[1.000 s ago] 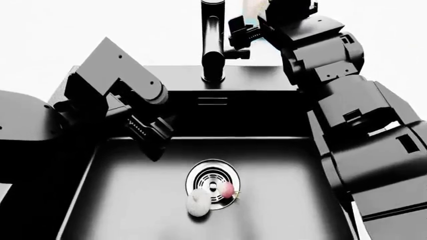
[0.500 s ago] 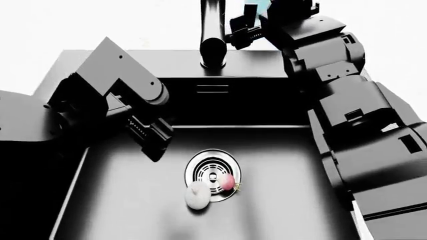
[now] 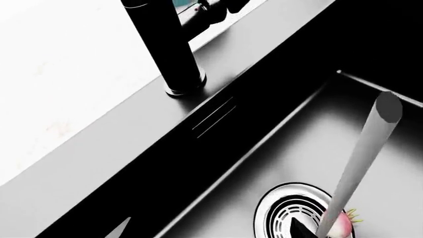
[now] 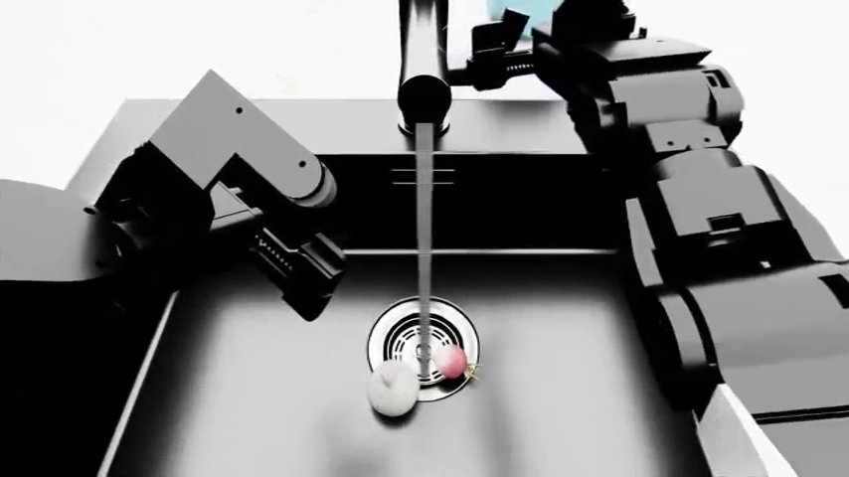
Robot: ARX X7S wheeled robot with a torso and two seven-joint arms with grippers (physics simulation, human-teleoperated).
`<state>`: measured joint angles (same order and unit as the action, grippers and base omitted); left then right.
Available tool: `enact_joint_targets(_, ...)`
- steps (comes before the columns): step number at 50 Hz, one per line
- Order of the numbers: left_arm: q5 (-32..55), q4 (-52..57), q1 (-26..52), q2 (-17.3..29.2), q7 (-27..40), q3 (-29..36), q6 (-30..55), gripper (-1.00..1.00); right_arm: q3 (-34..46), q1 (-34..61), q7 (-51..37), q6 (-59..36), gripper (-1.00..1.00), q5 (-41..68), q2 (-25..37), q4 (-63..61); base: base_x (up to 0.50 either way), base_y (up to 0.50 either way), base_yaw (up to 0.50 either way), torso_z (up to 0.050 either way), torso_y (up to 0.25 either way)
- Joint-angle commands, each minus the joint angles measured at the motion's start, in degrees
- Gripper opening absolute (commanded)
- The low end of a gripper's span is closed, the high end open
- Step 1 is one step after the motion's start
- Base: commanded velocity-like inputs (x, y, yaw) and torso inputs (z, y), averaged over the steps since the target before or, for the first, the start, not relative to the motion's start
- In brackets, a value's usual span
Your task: Pick up the fruits and vegetables and place them in the sink. Turn on the sink faucet to wash them. Then turn the sink off and put them in the tray.
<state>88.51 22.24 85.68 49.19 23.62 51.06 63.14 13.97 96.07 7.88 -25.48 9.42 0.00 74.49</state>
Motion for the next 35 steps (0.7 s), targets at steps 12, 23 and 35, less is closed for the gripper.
enact_joint_targets(12,-0.2,-0.2,0.3,-0.3,-0.1,0.4,0.0,1.00,-12.1,-0.4,-3.5,-1.9,1.00,-8.6,1.0,0.5,0.00,0.00,0.00,0.000,0.000)
enact_joint_targets(23,0.2,0.0,0.4,-0.1,0.2,0.3,0.0,1.00,-12.3,0.1,-3.3,-1.4,1.00,-9.2,0.8,0.5,0.00,0.00,0.00,0.000,0.000)
enact_joint_targets(35,0.1,0.2,0.0,0.3,0.0,0.4,-0.3,1.00,-10.0,5.0,-0.2,1.0,1.00,-9.1,0.8,0.5,0.00,0.00,0.00,0.000,0.000)
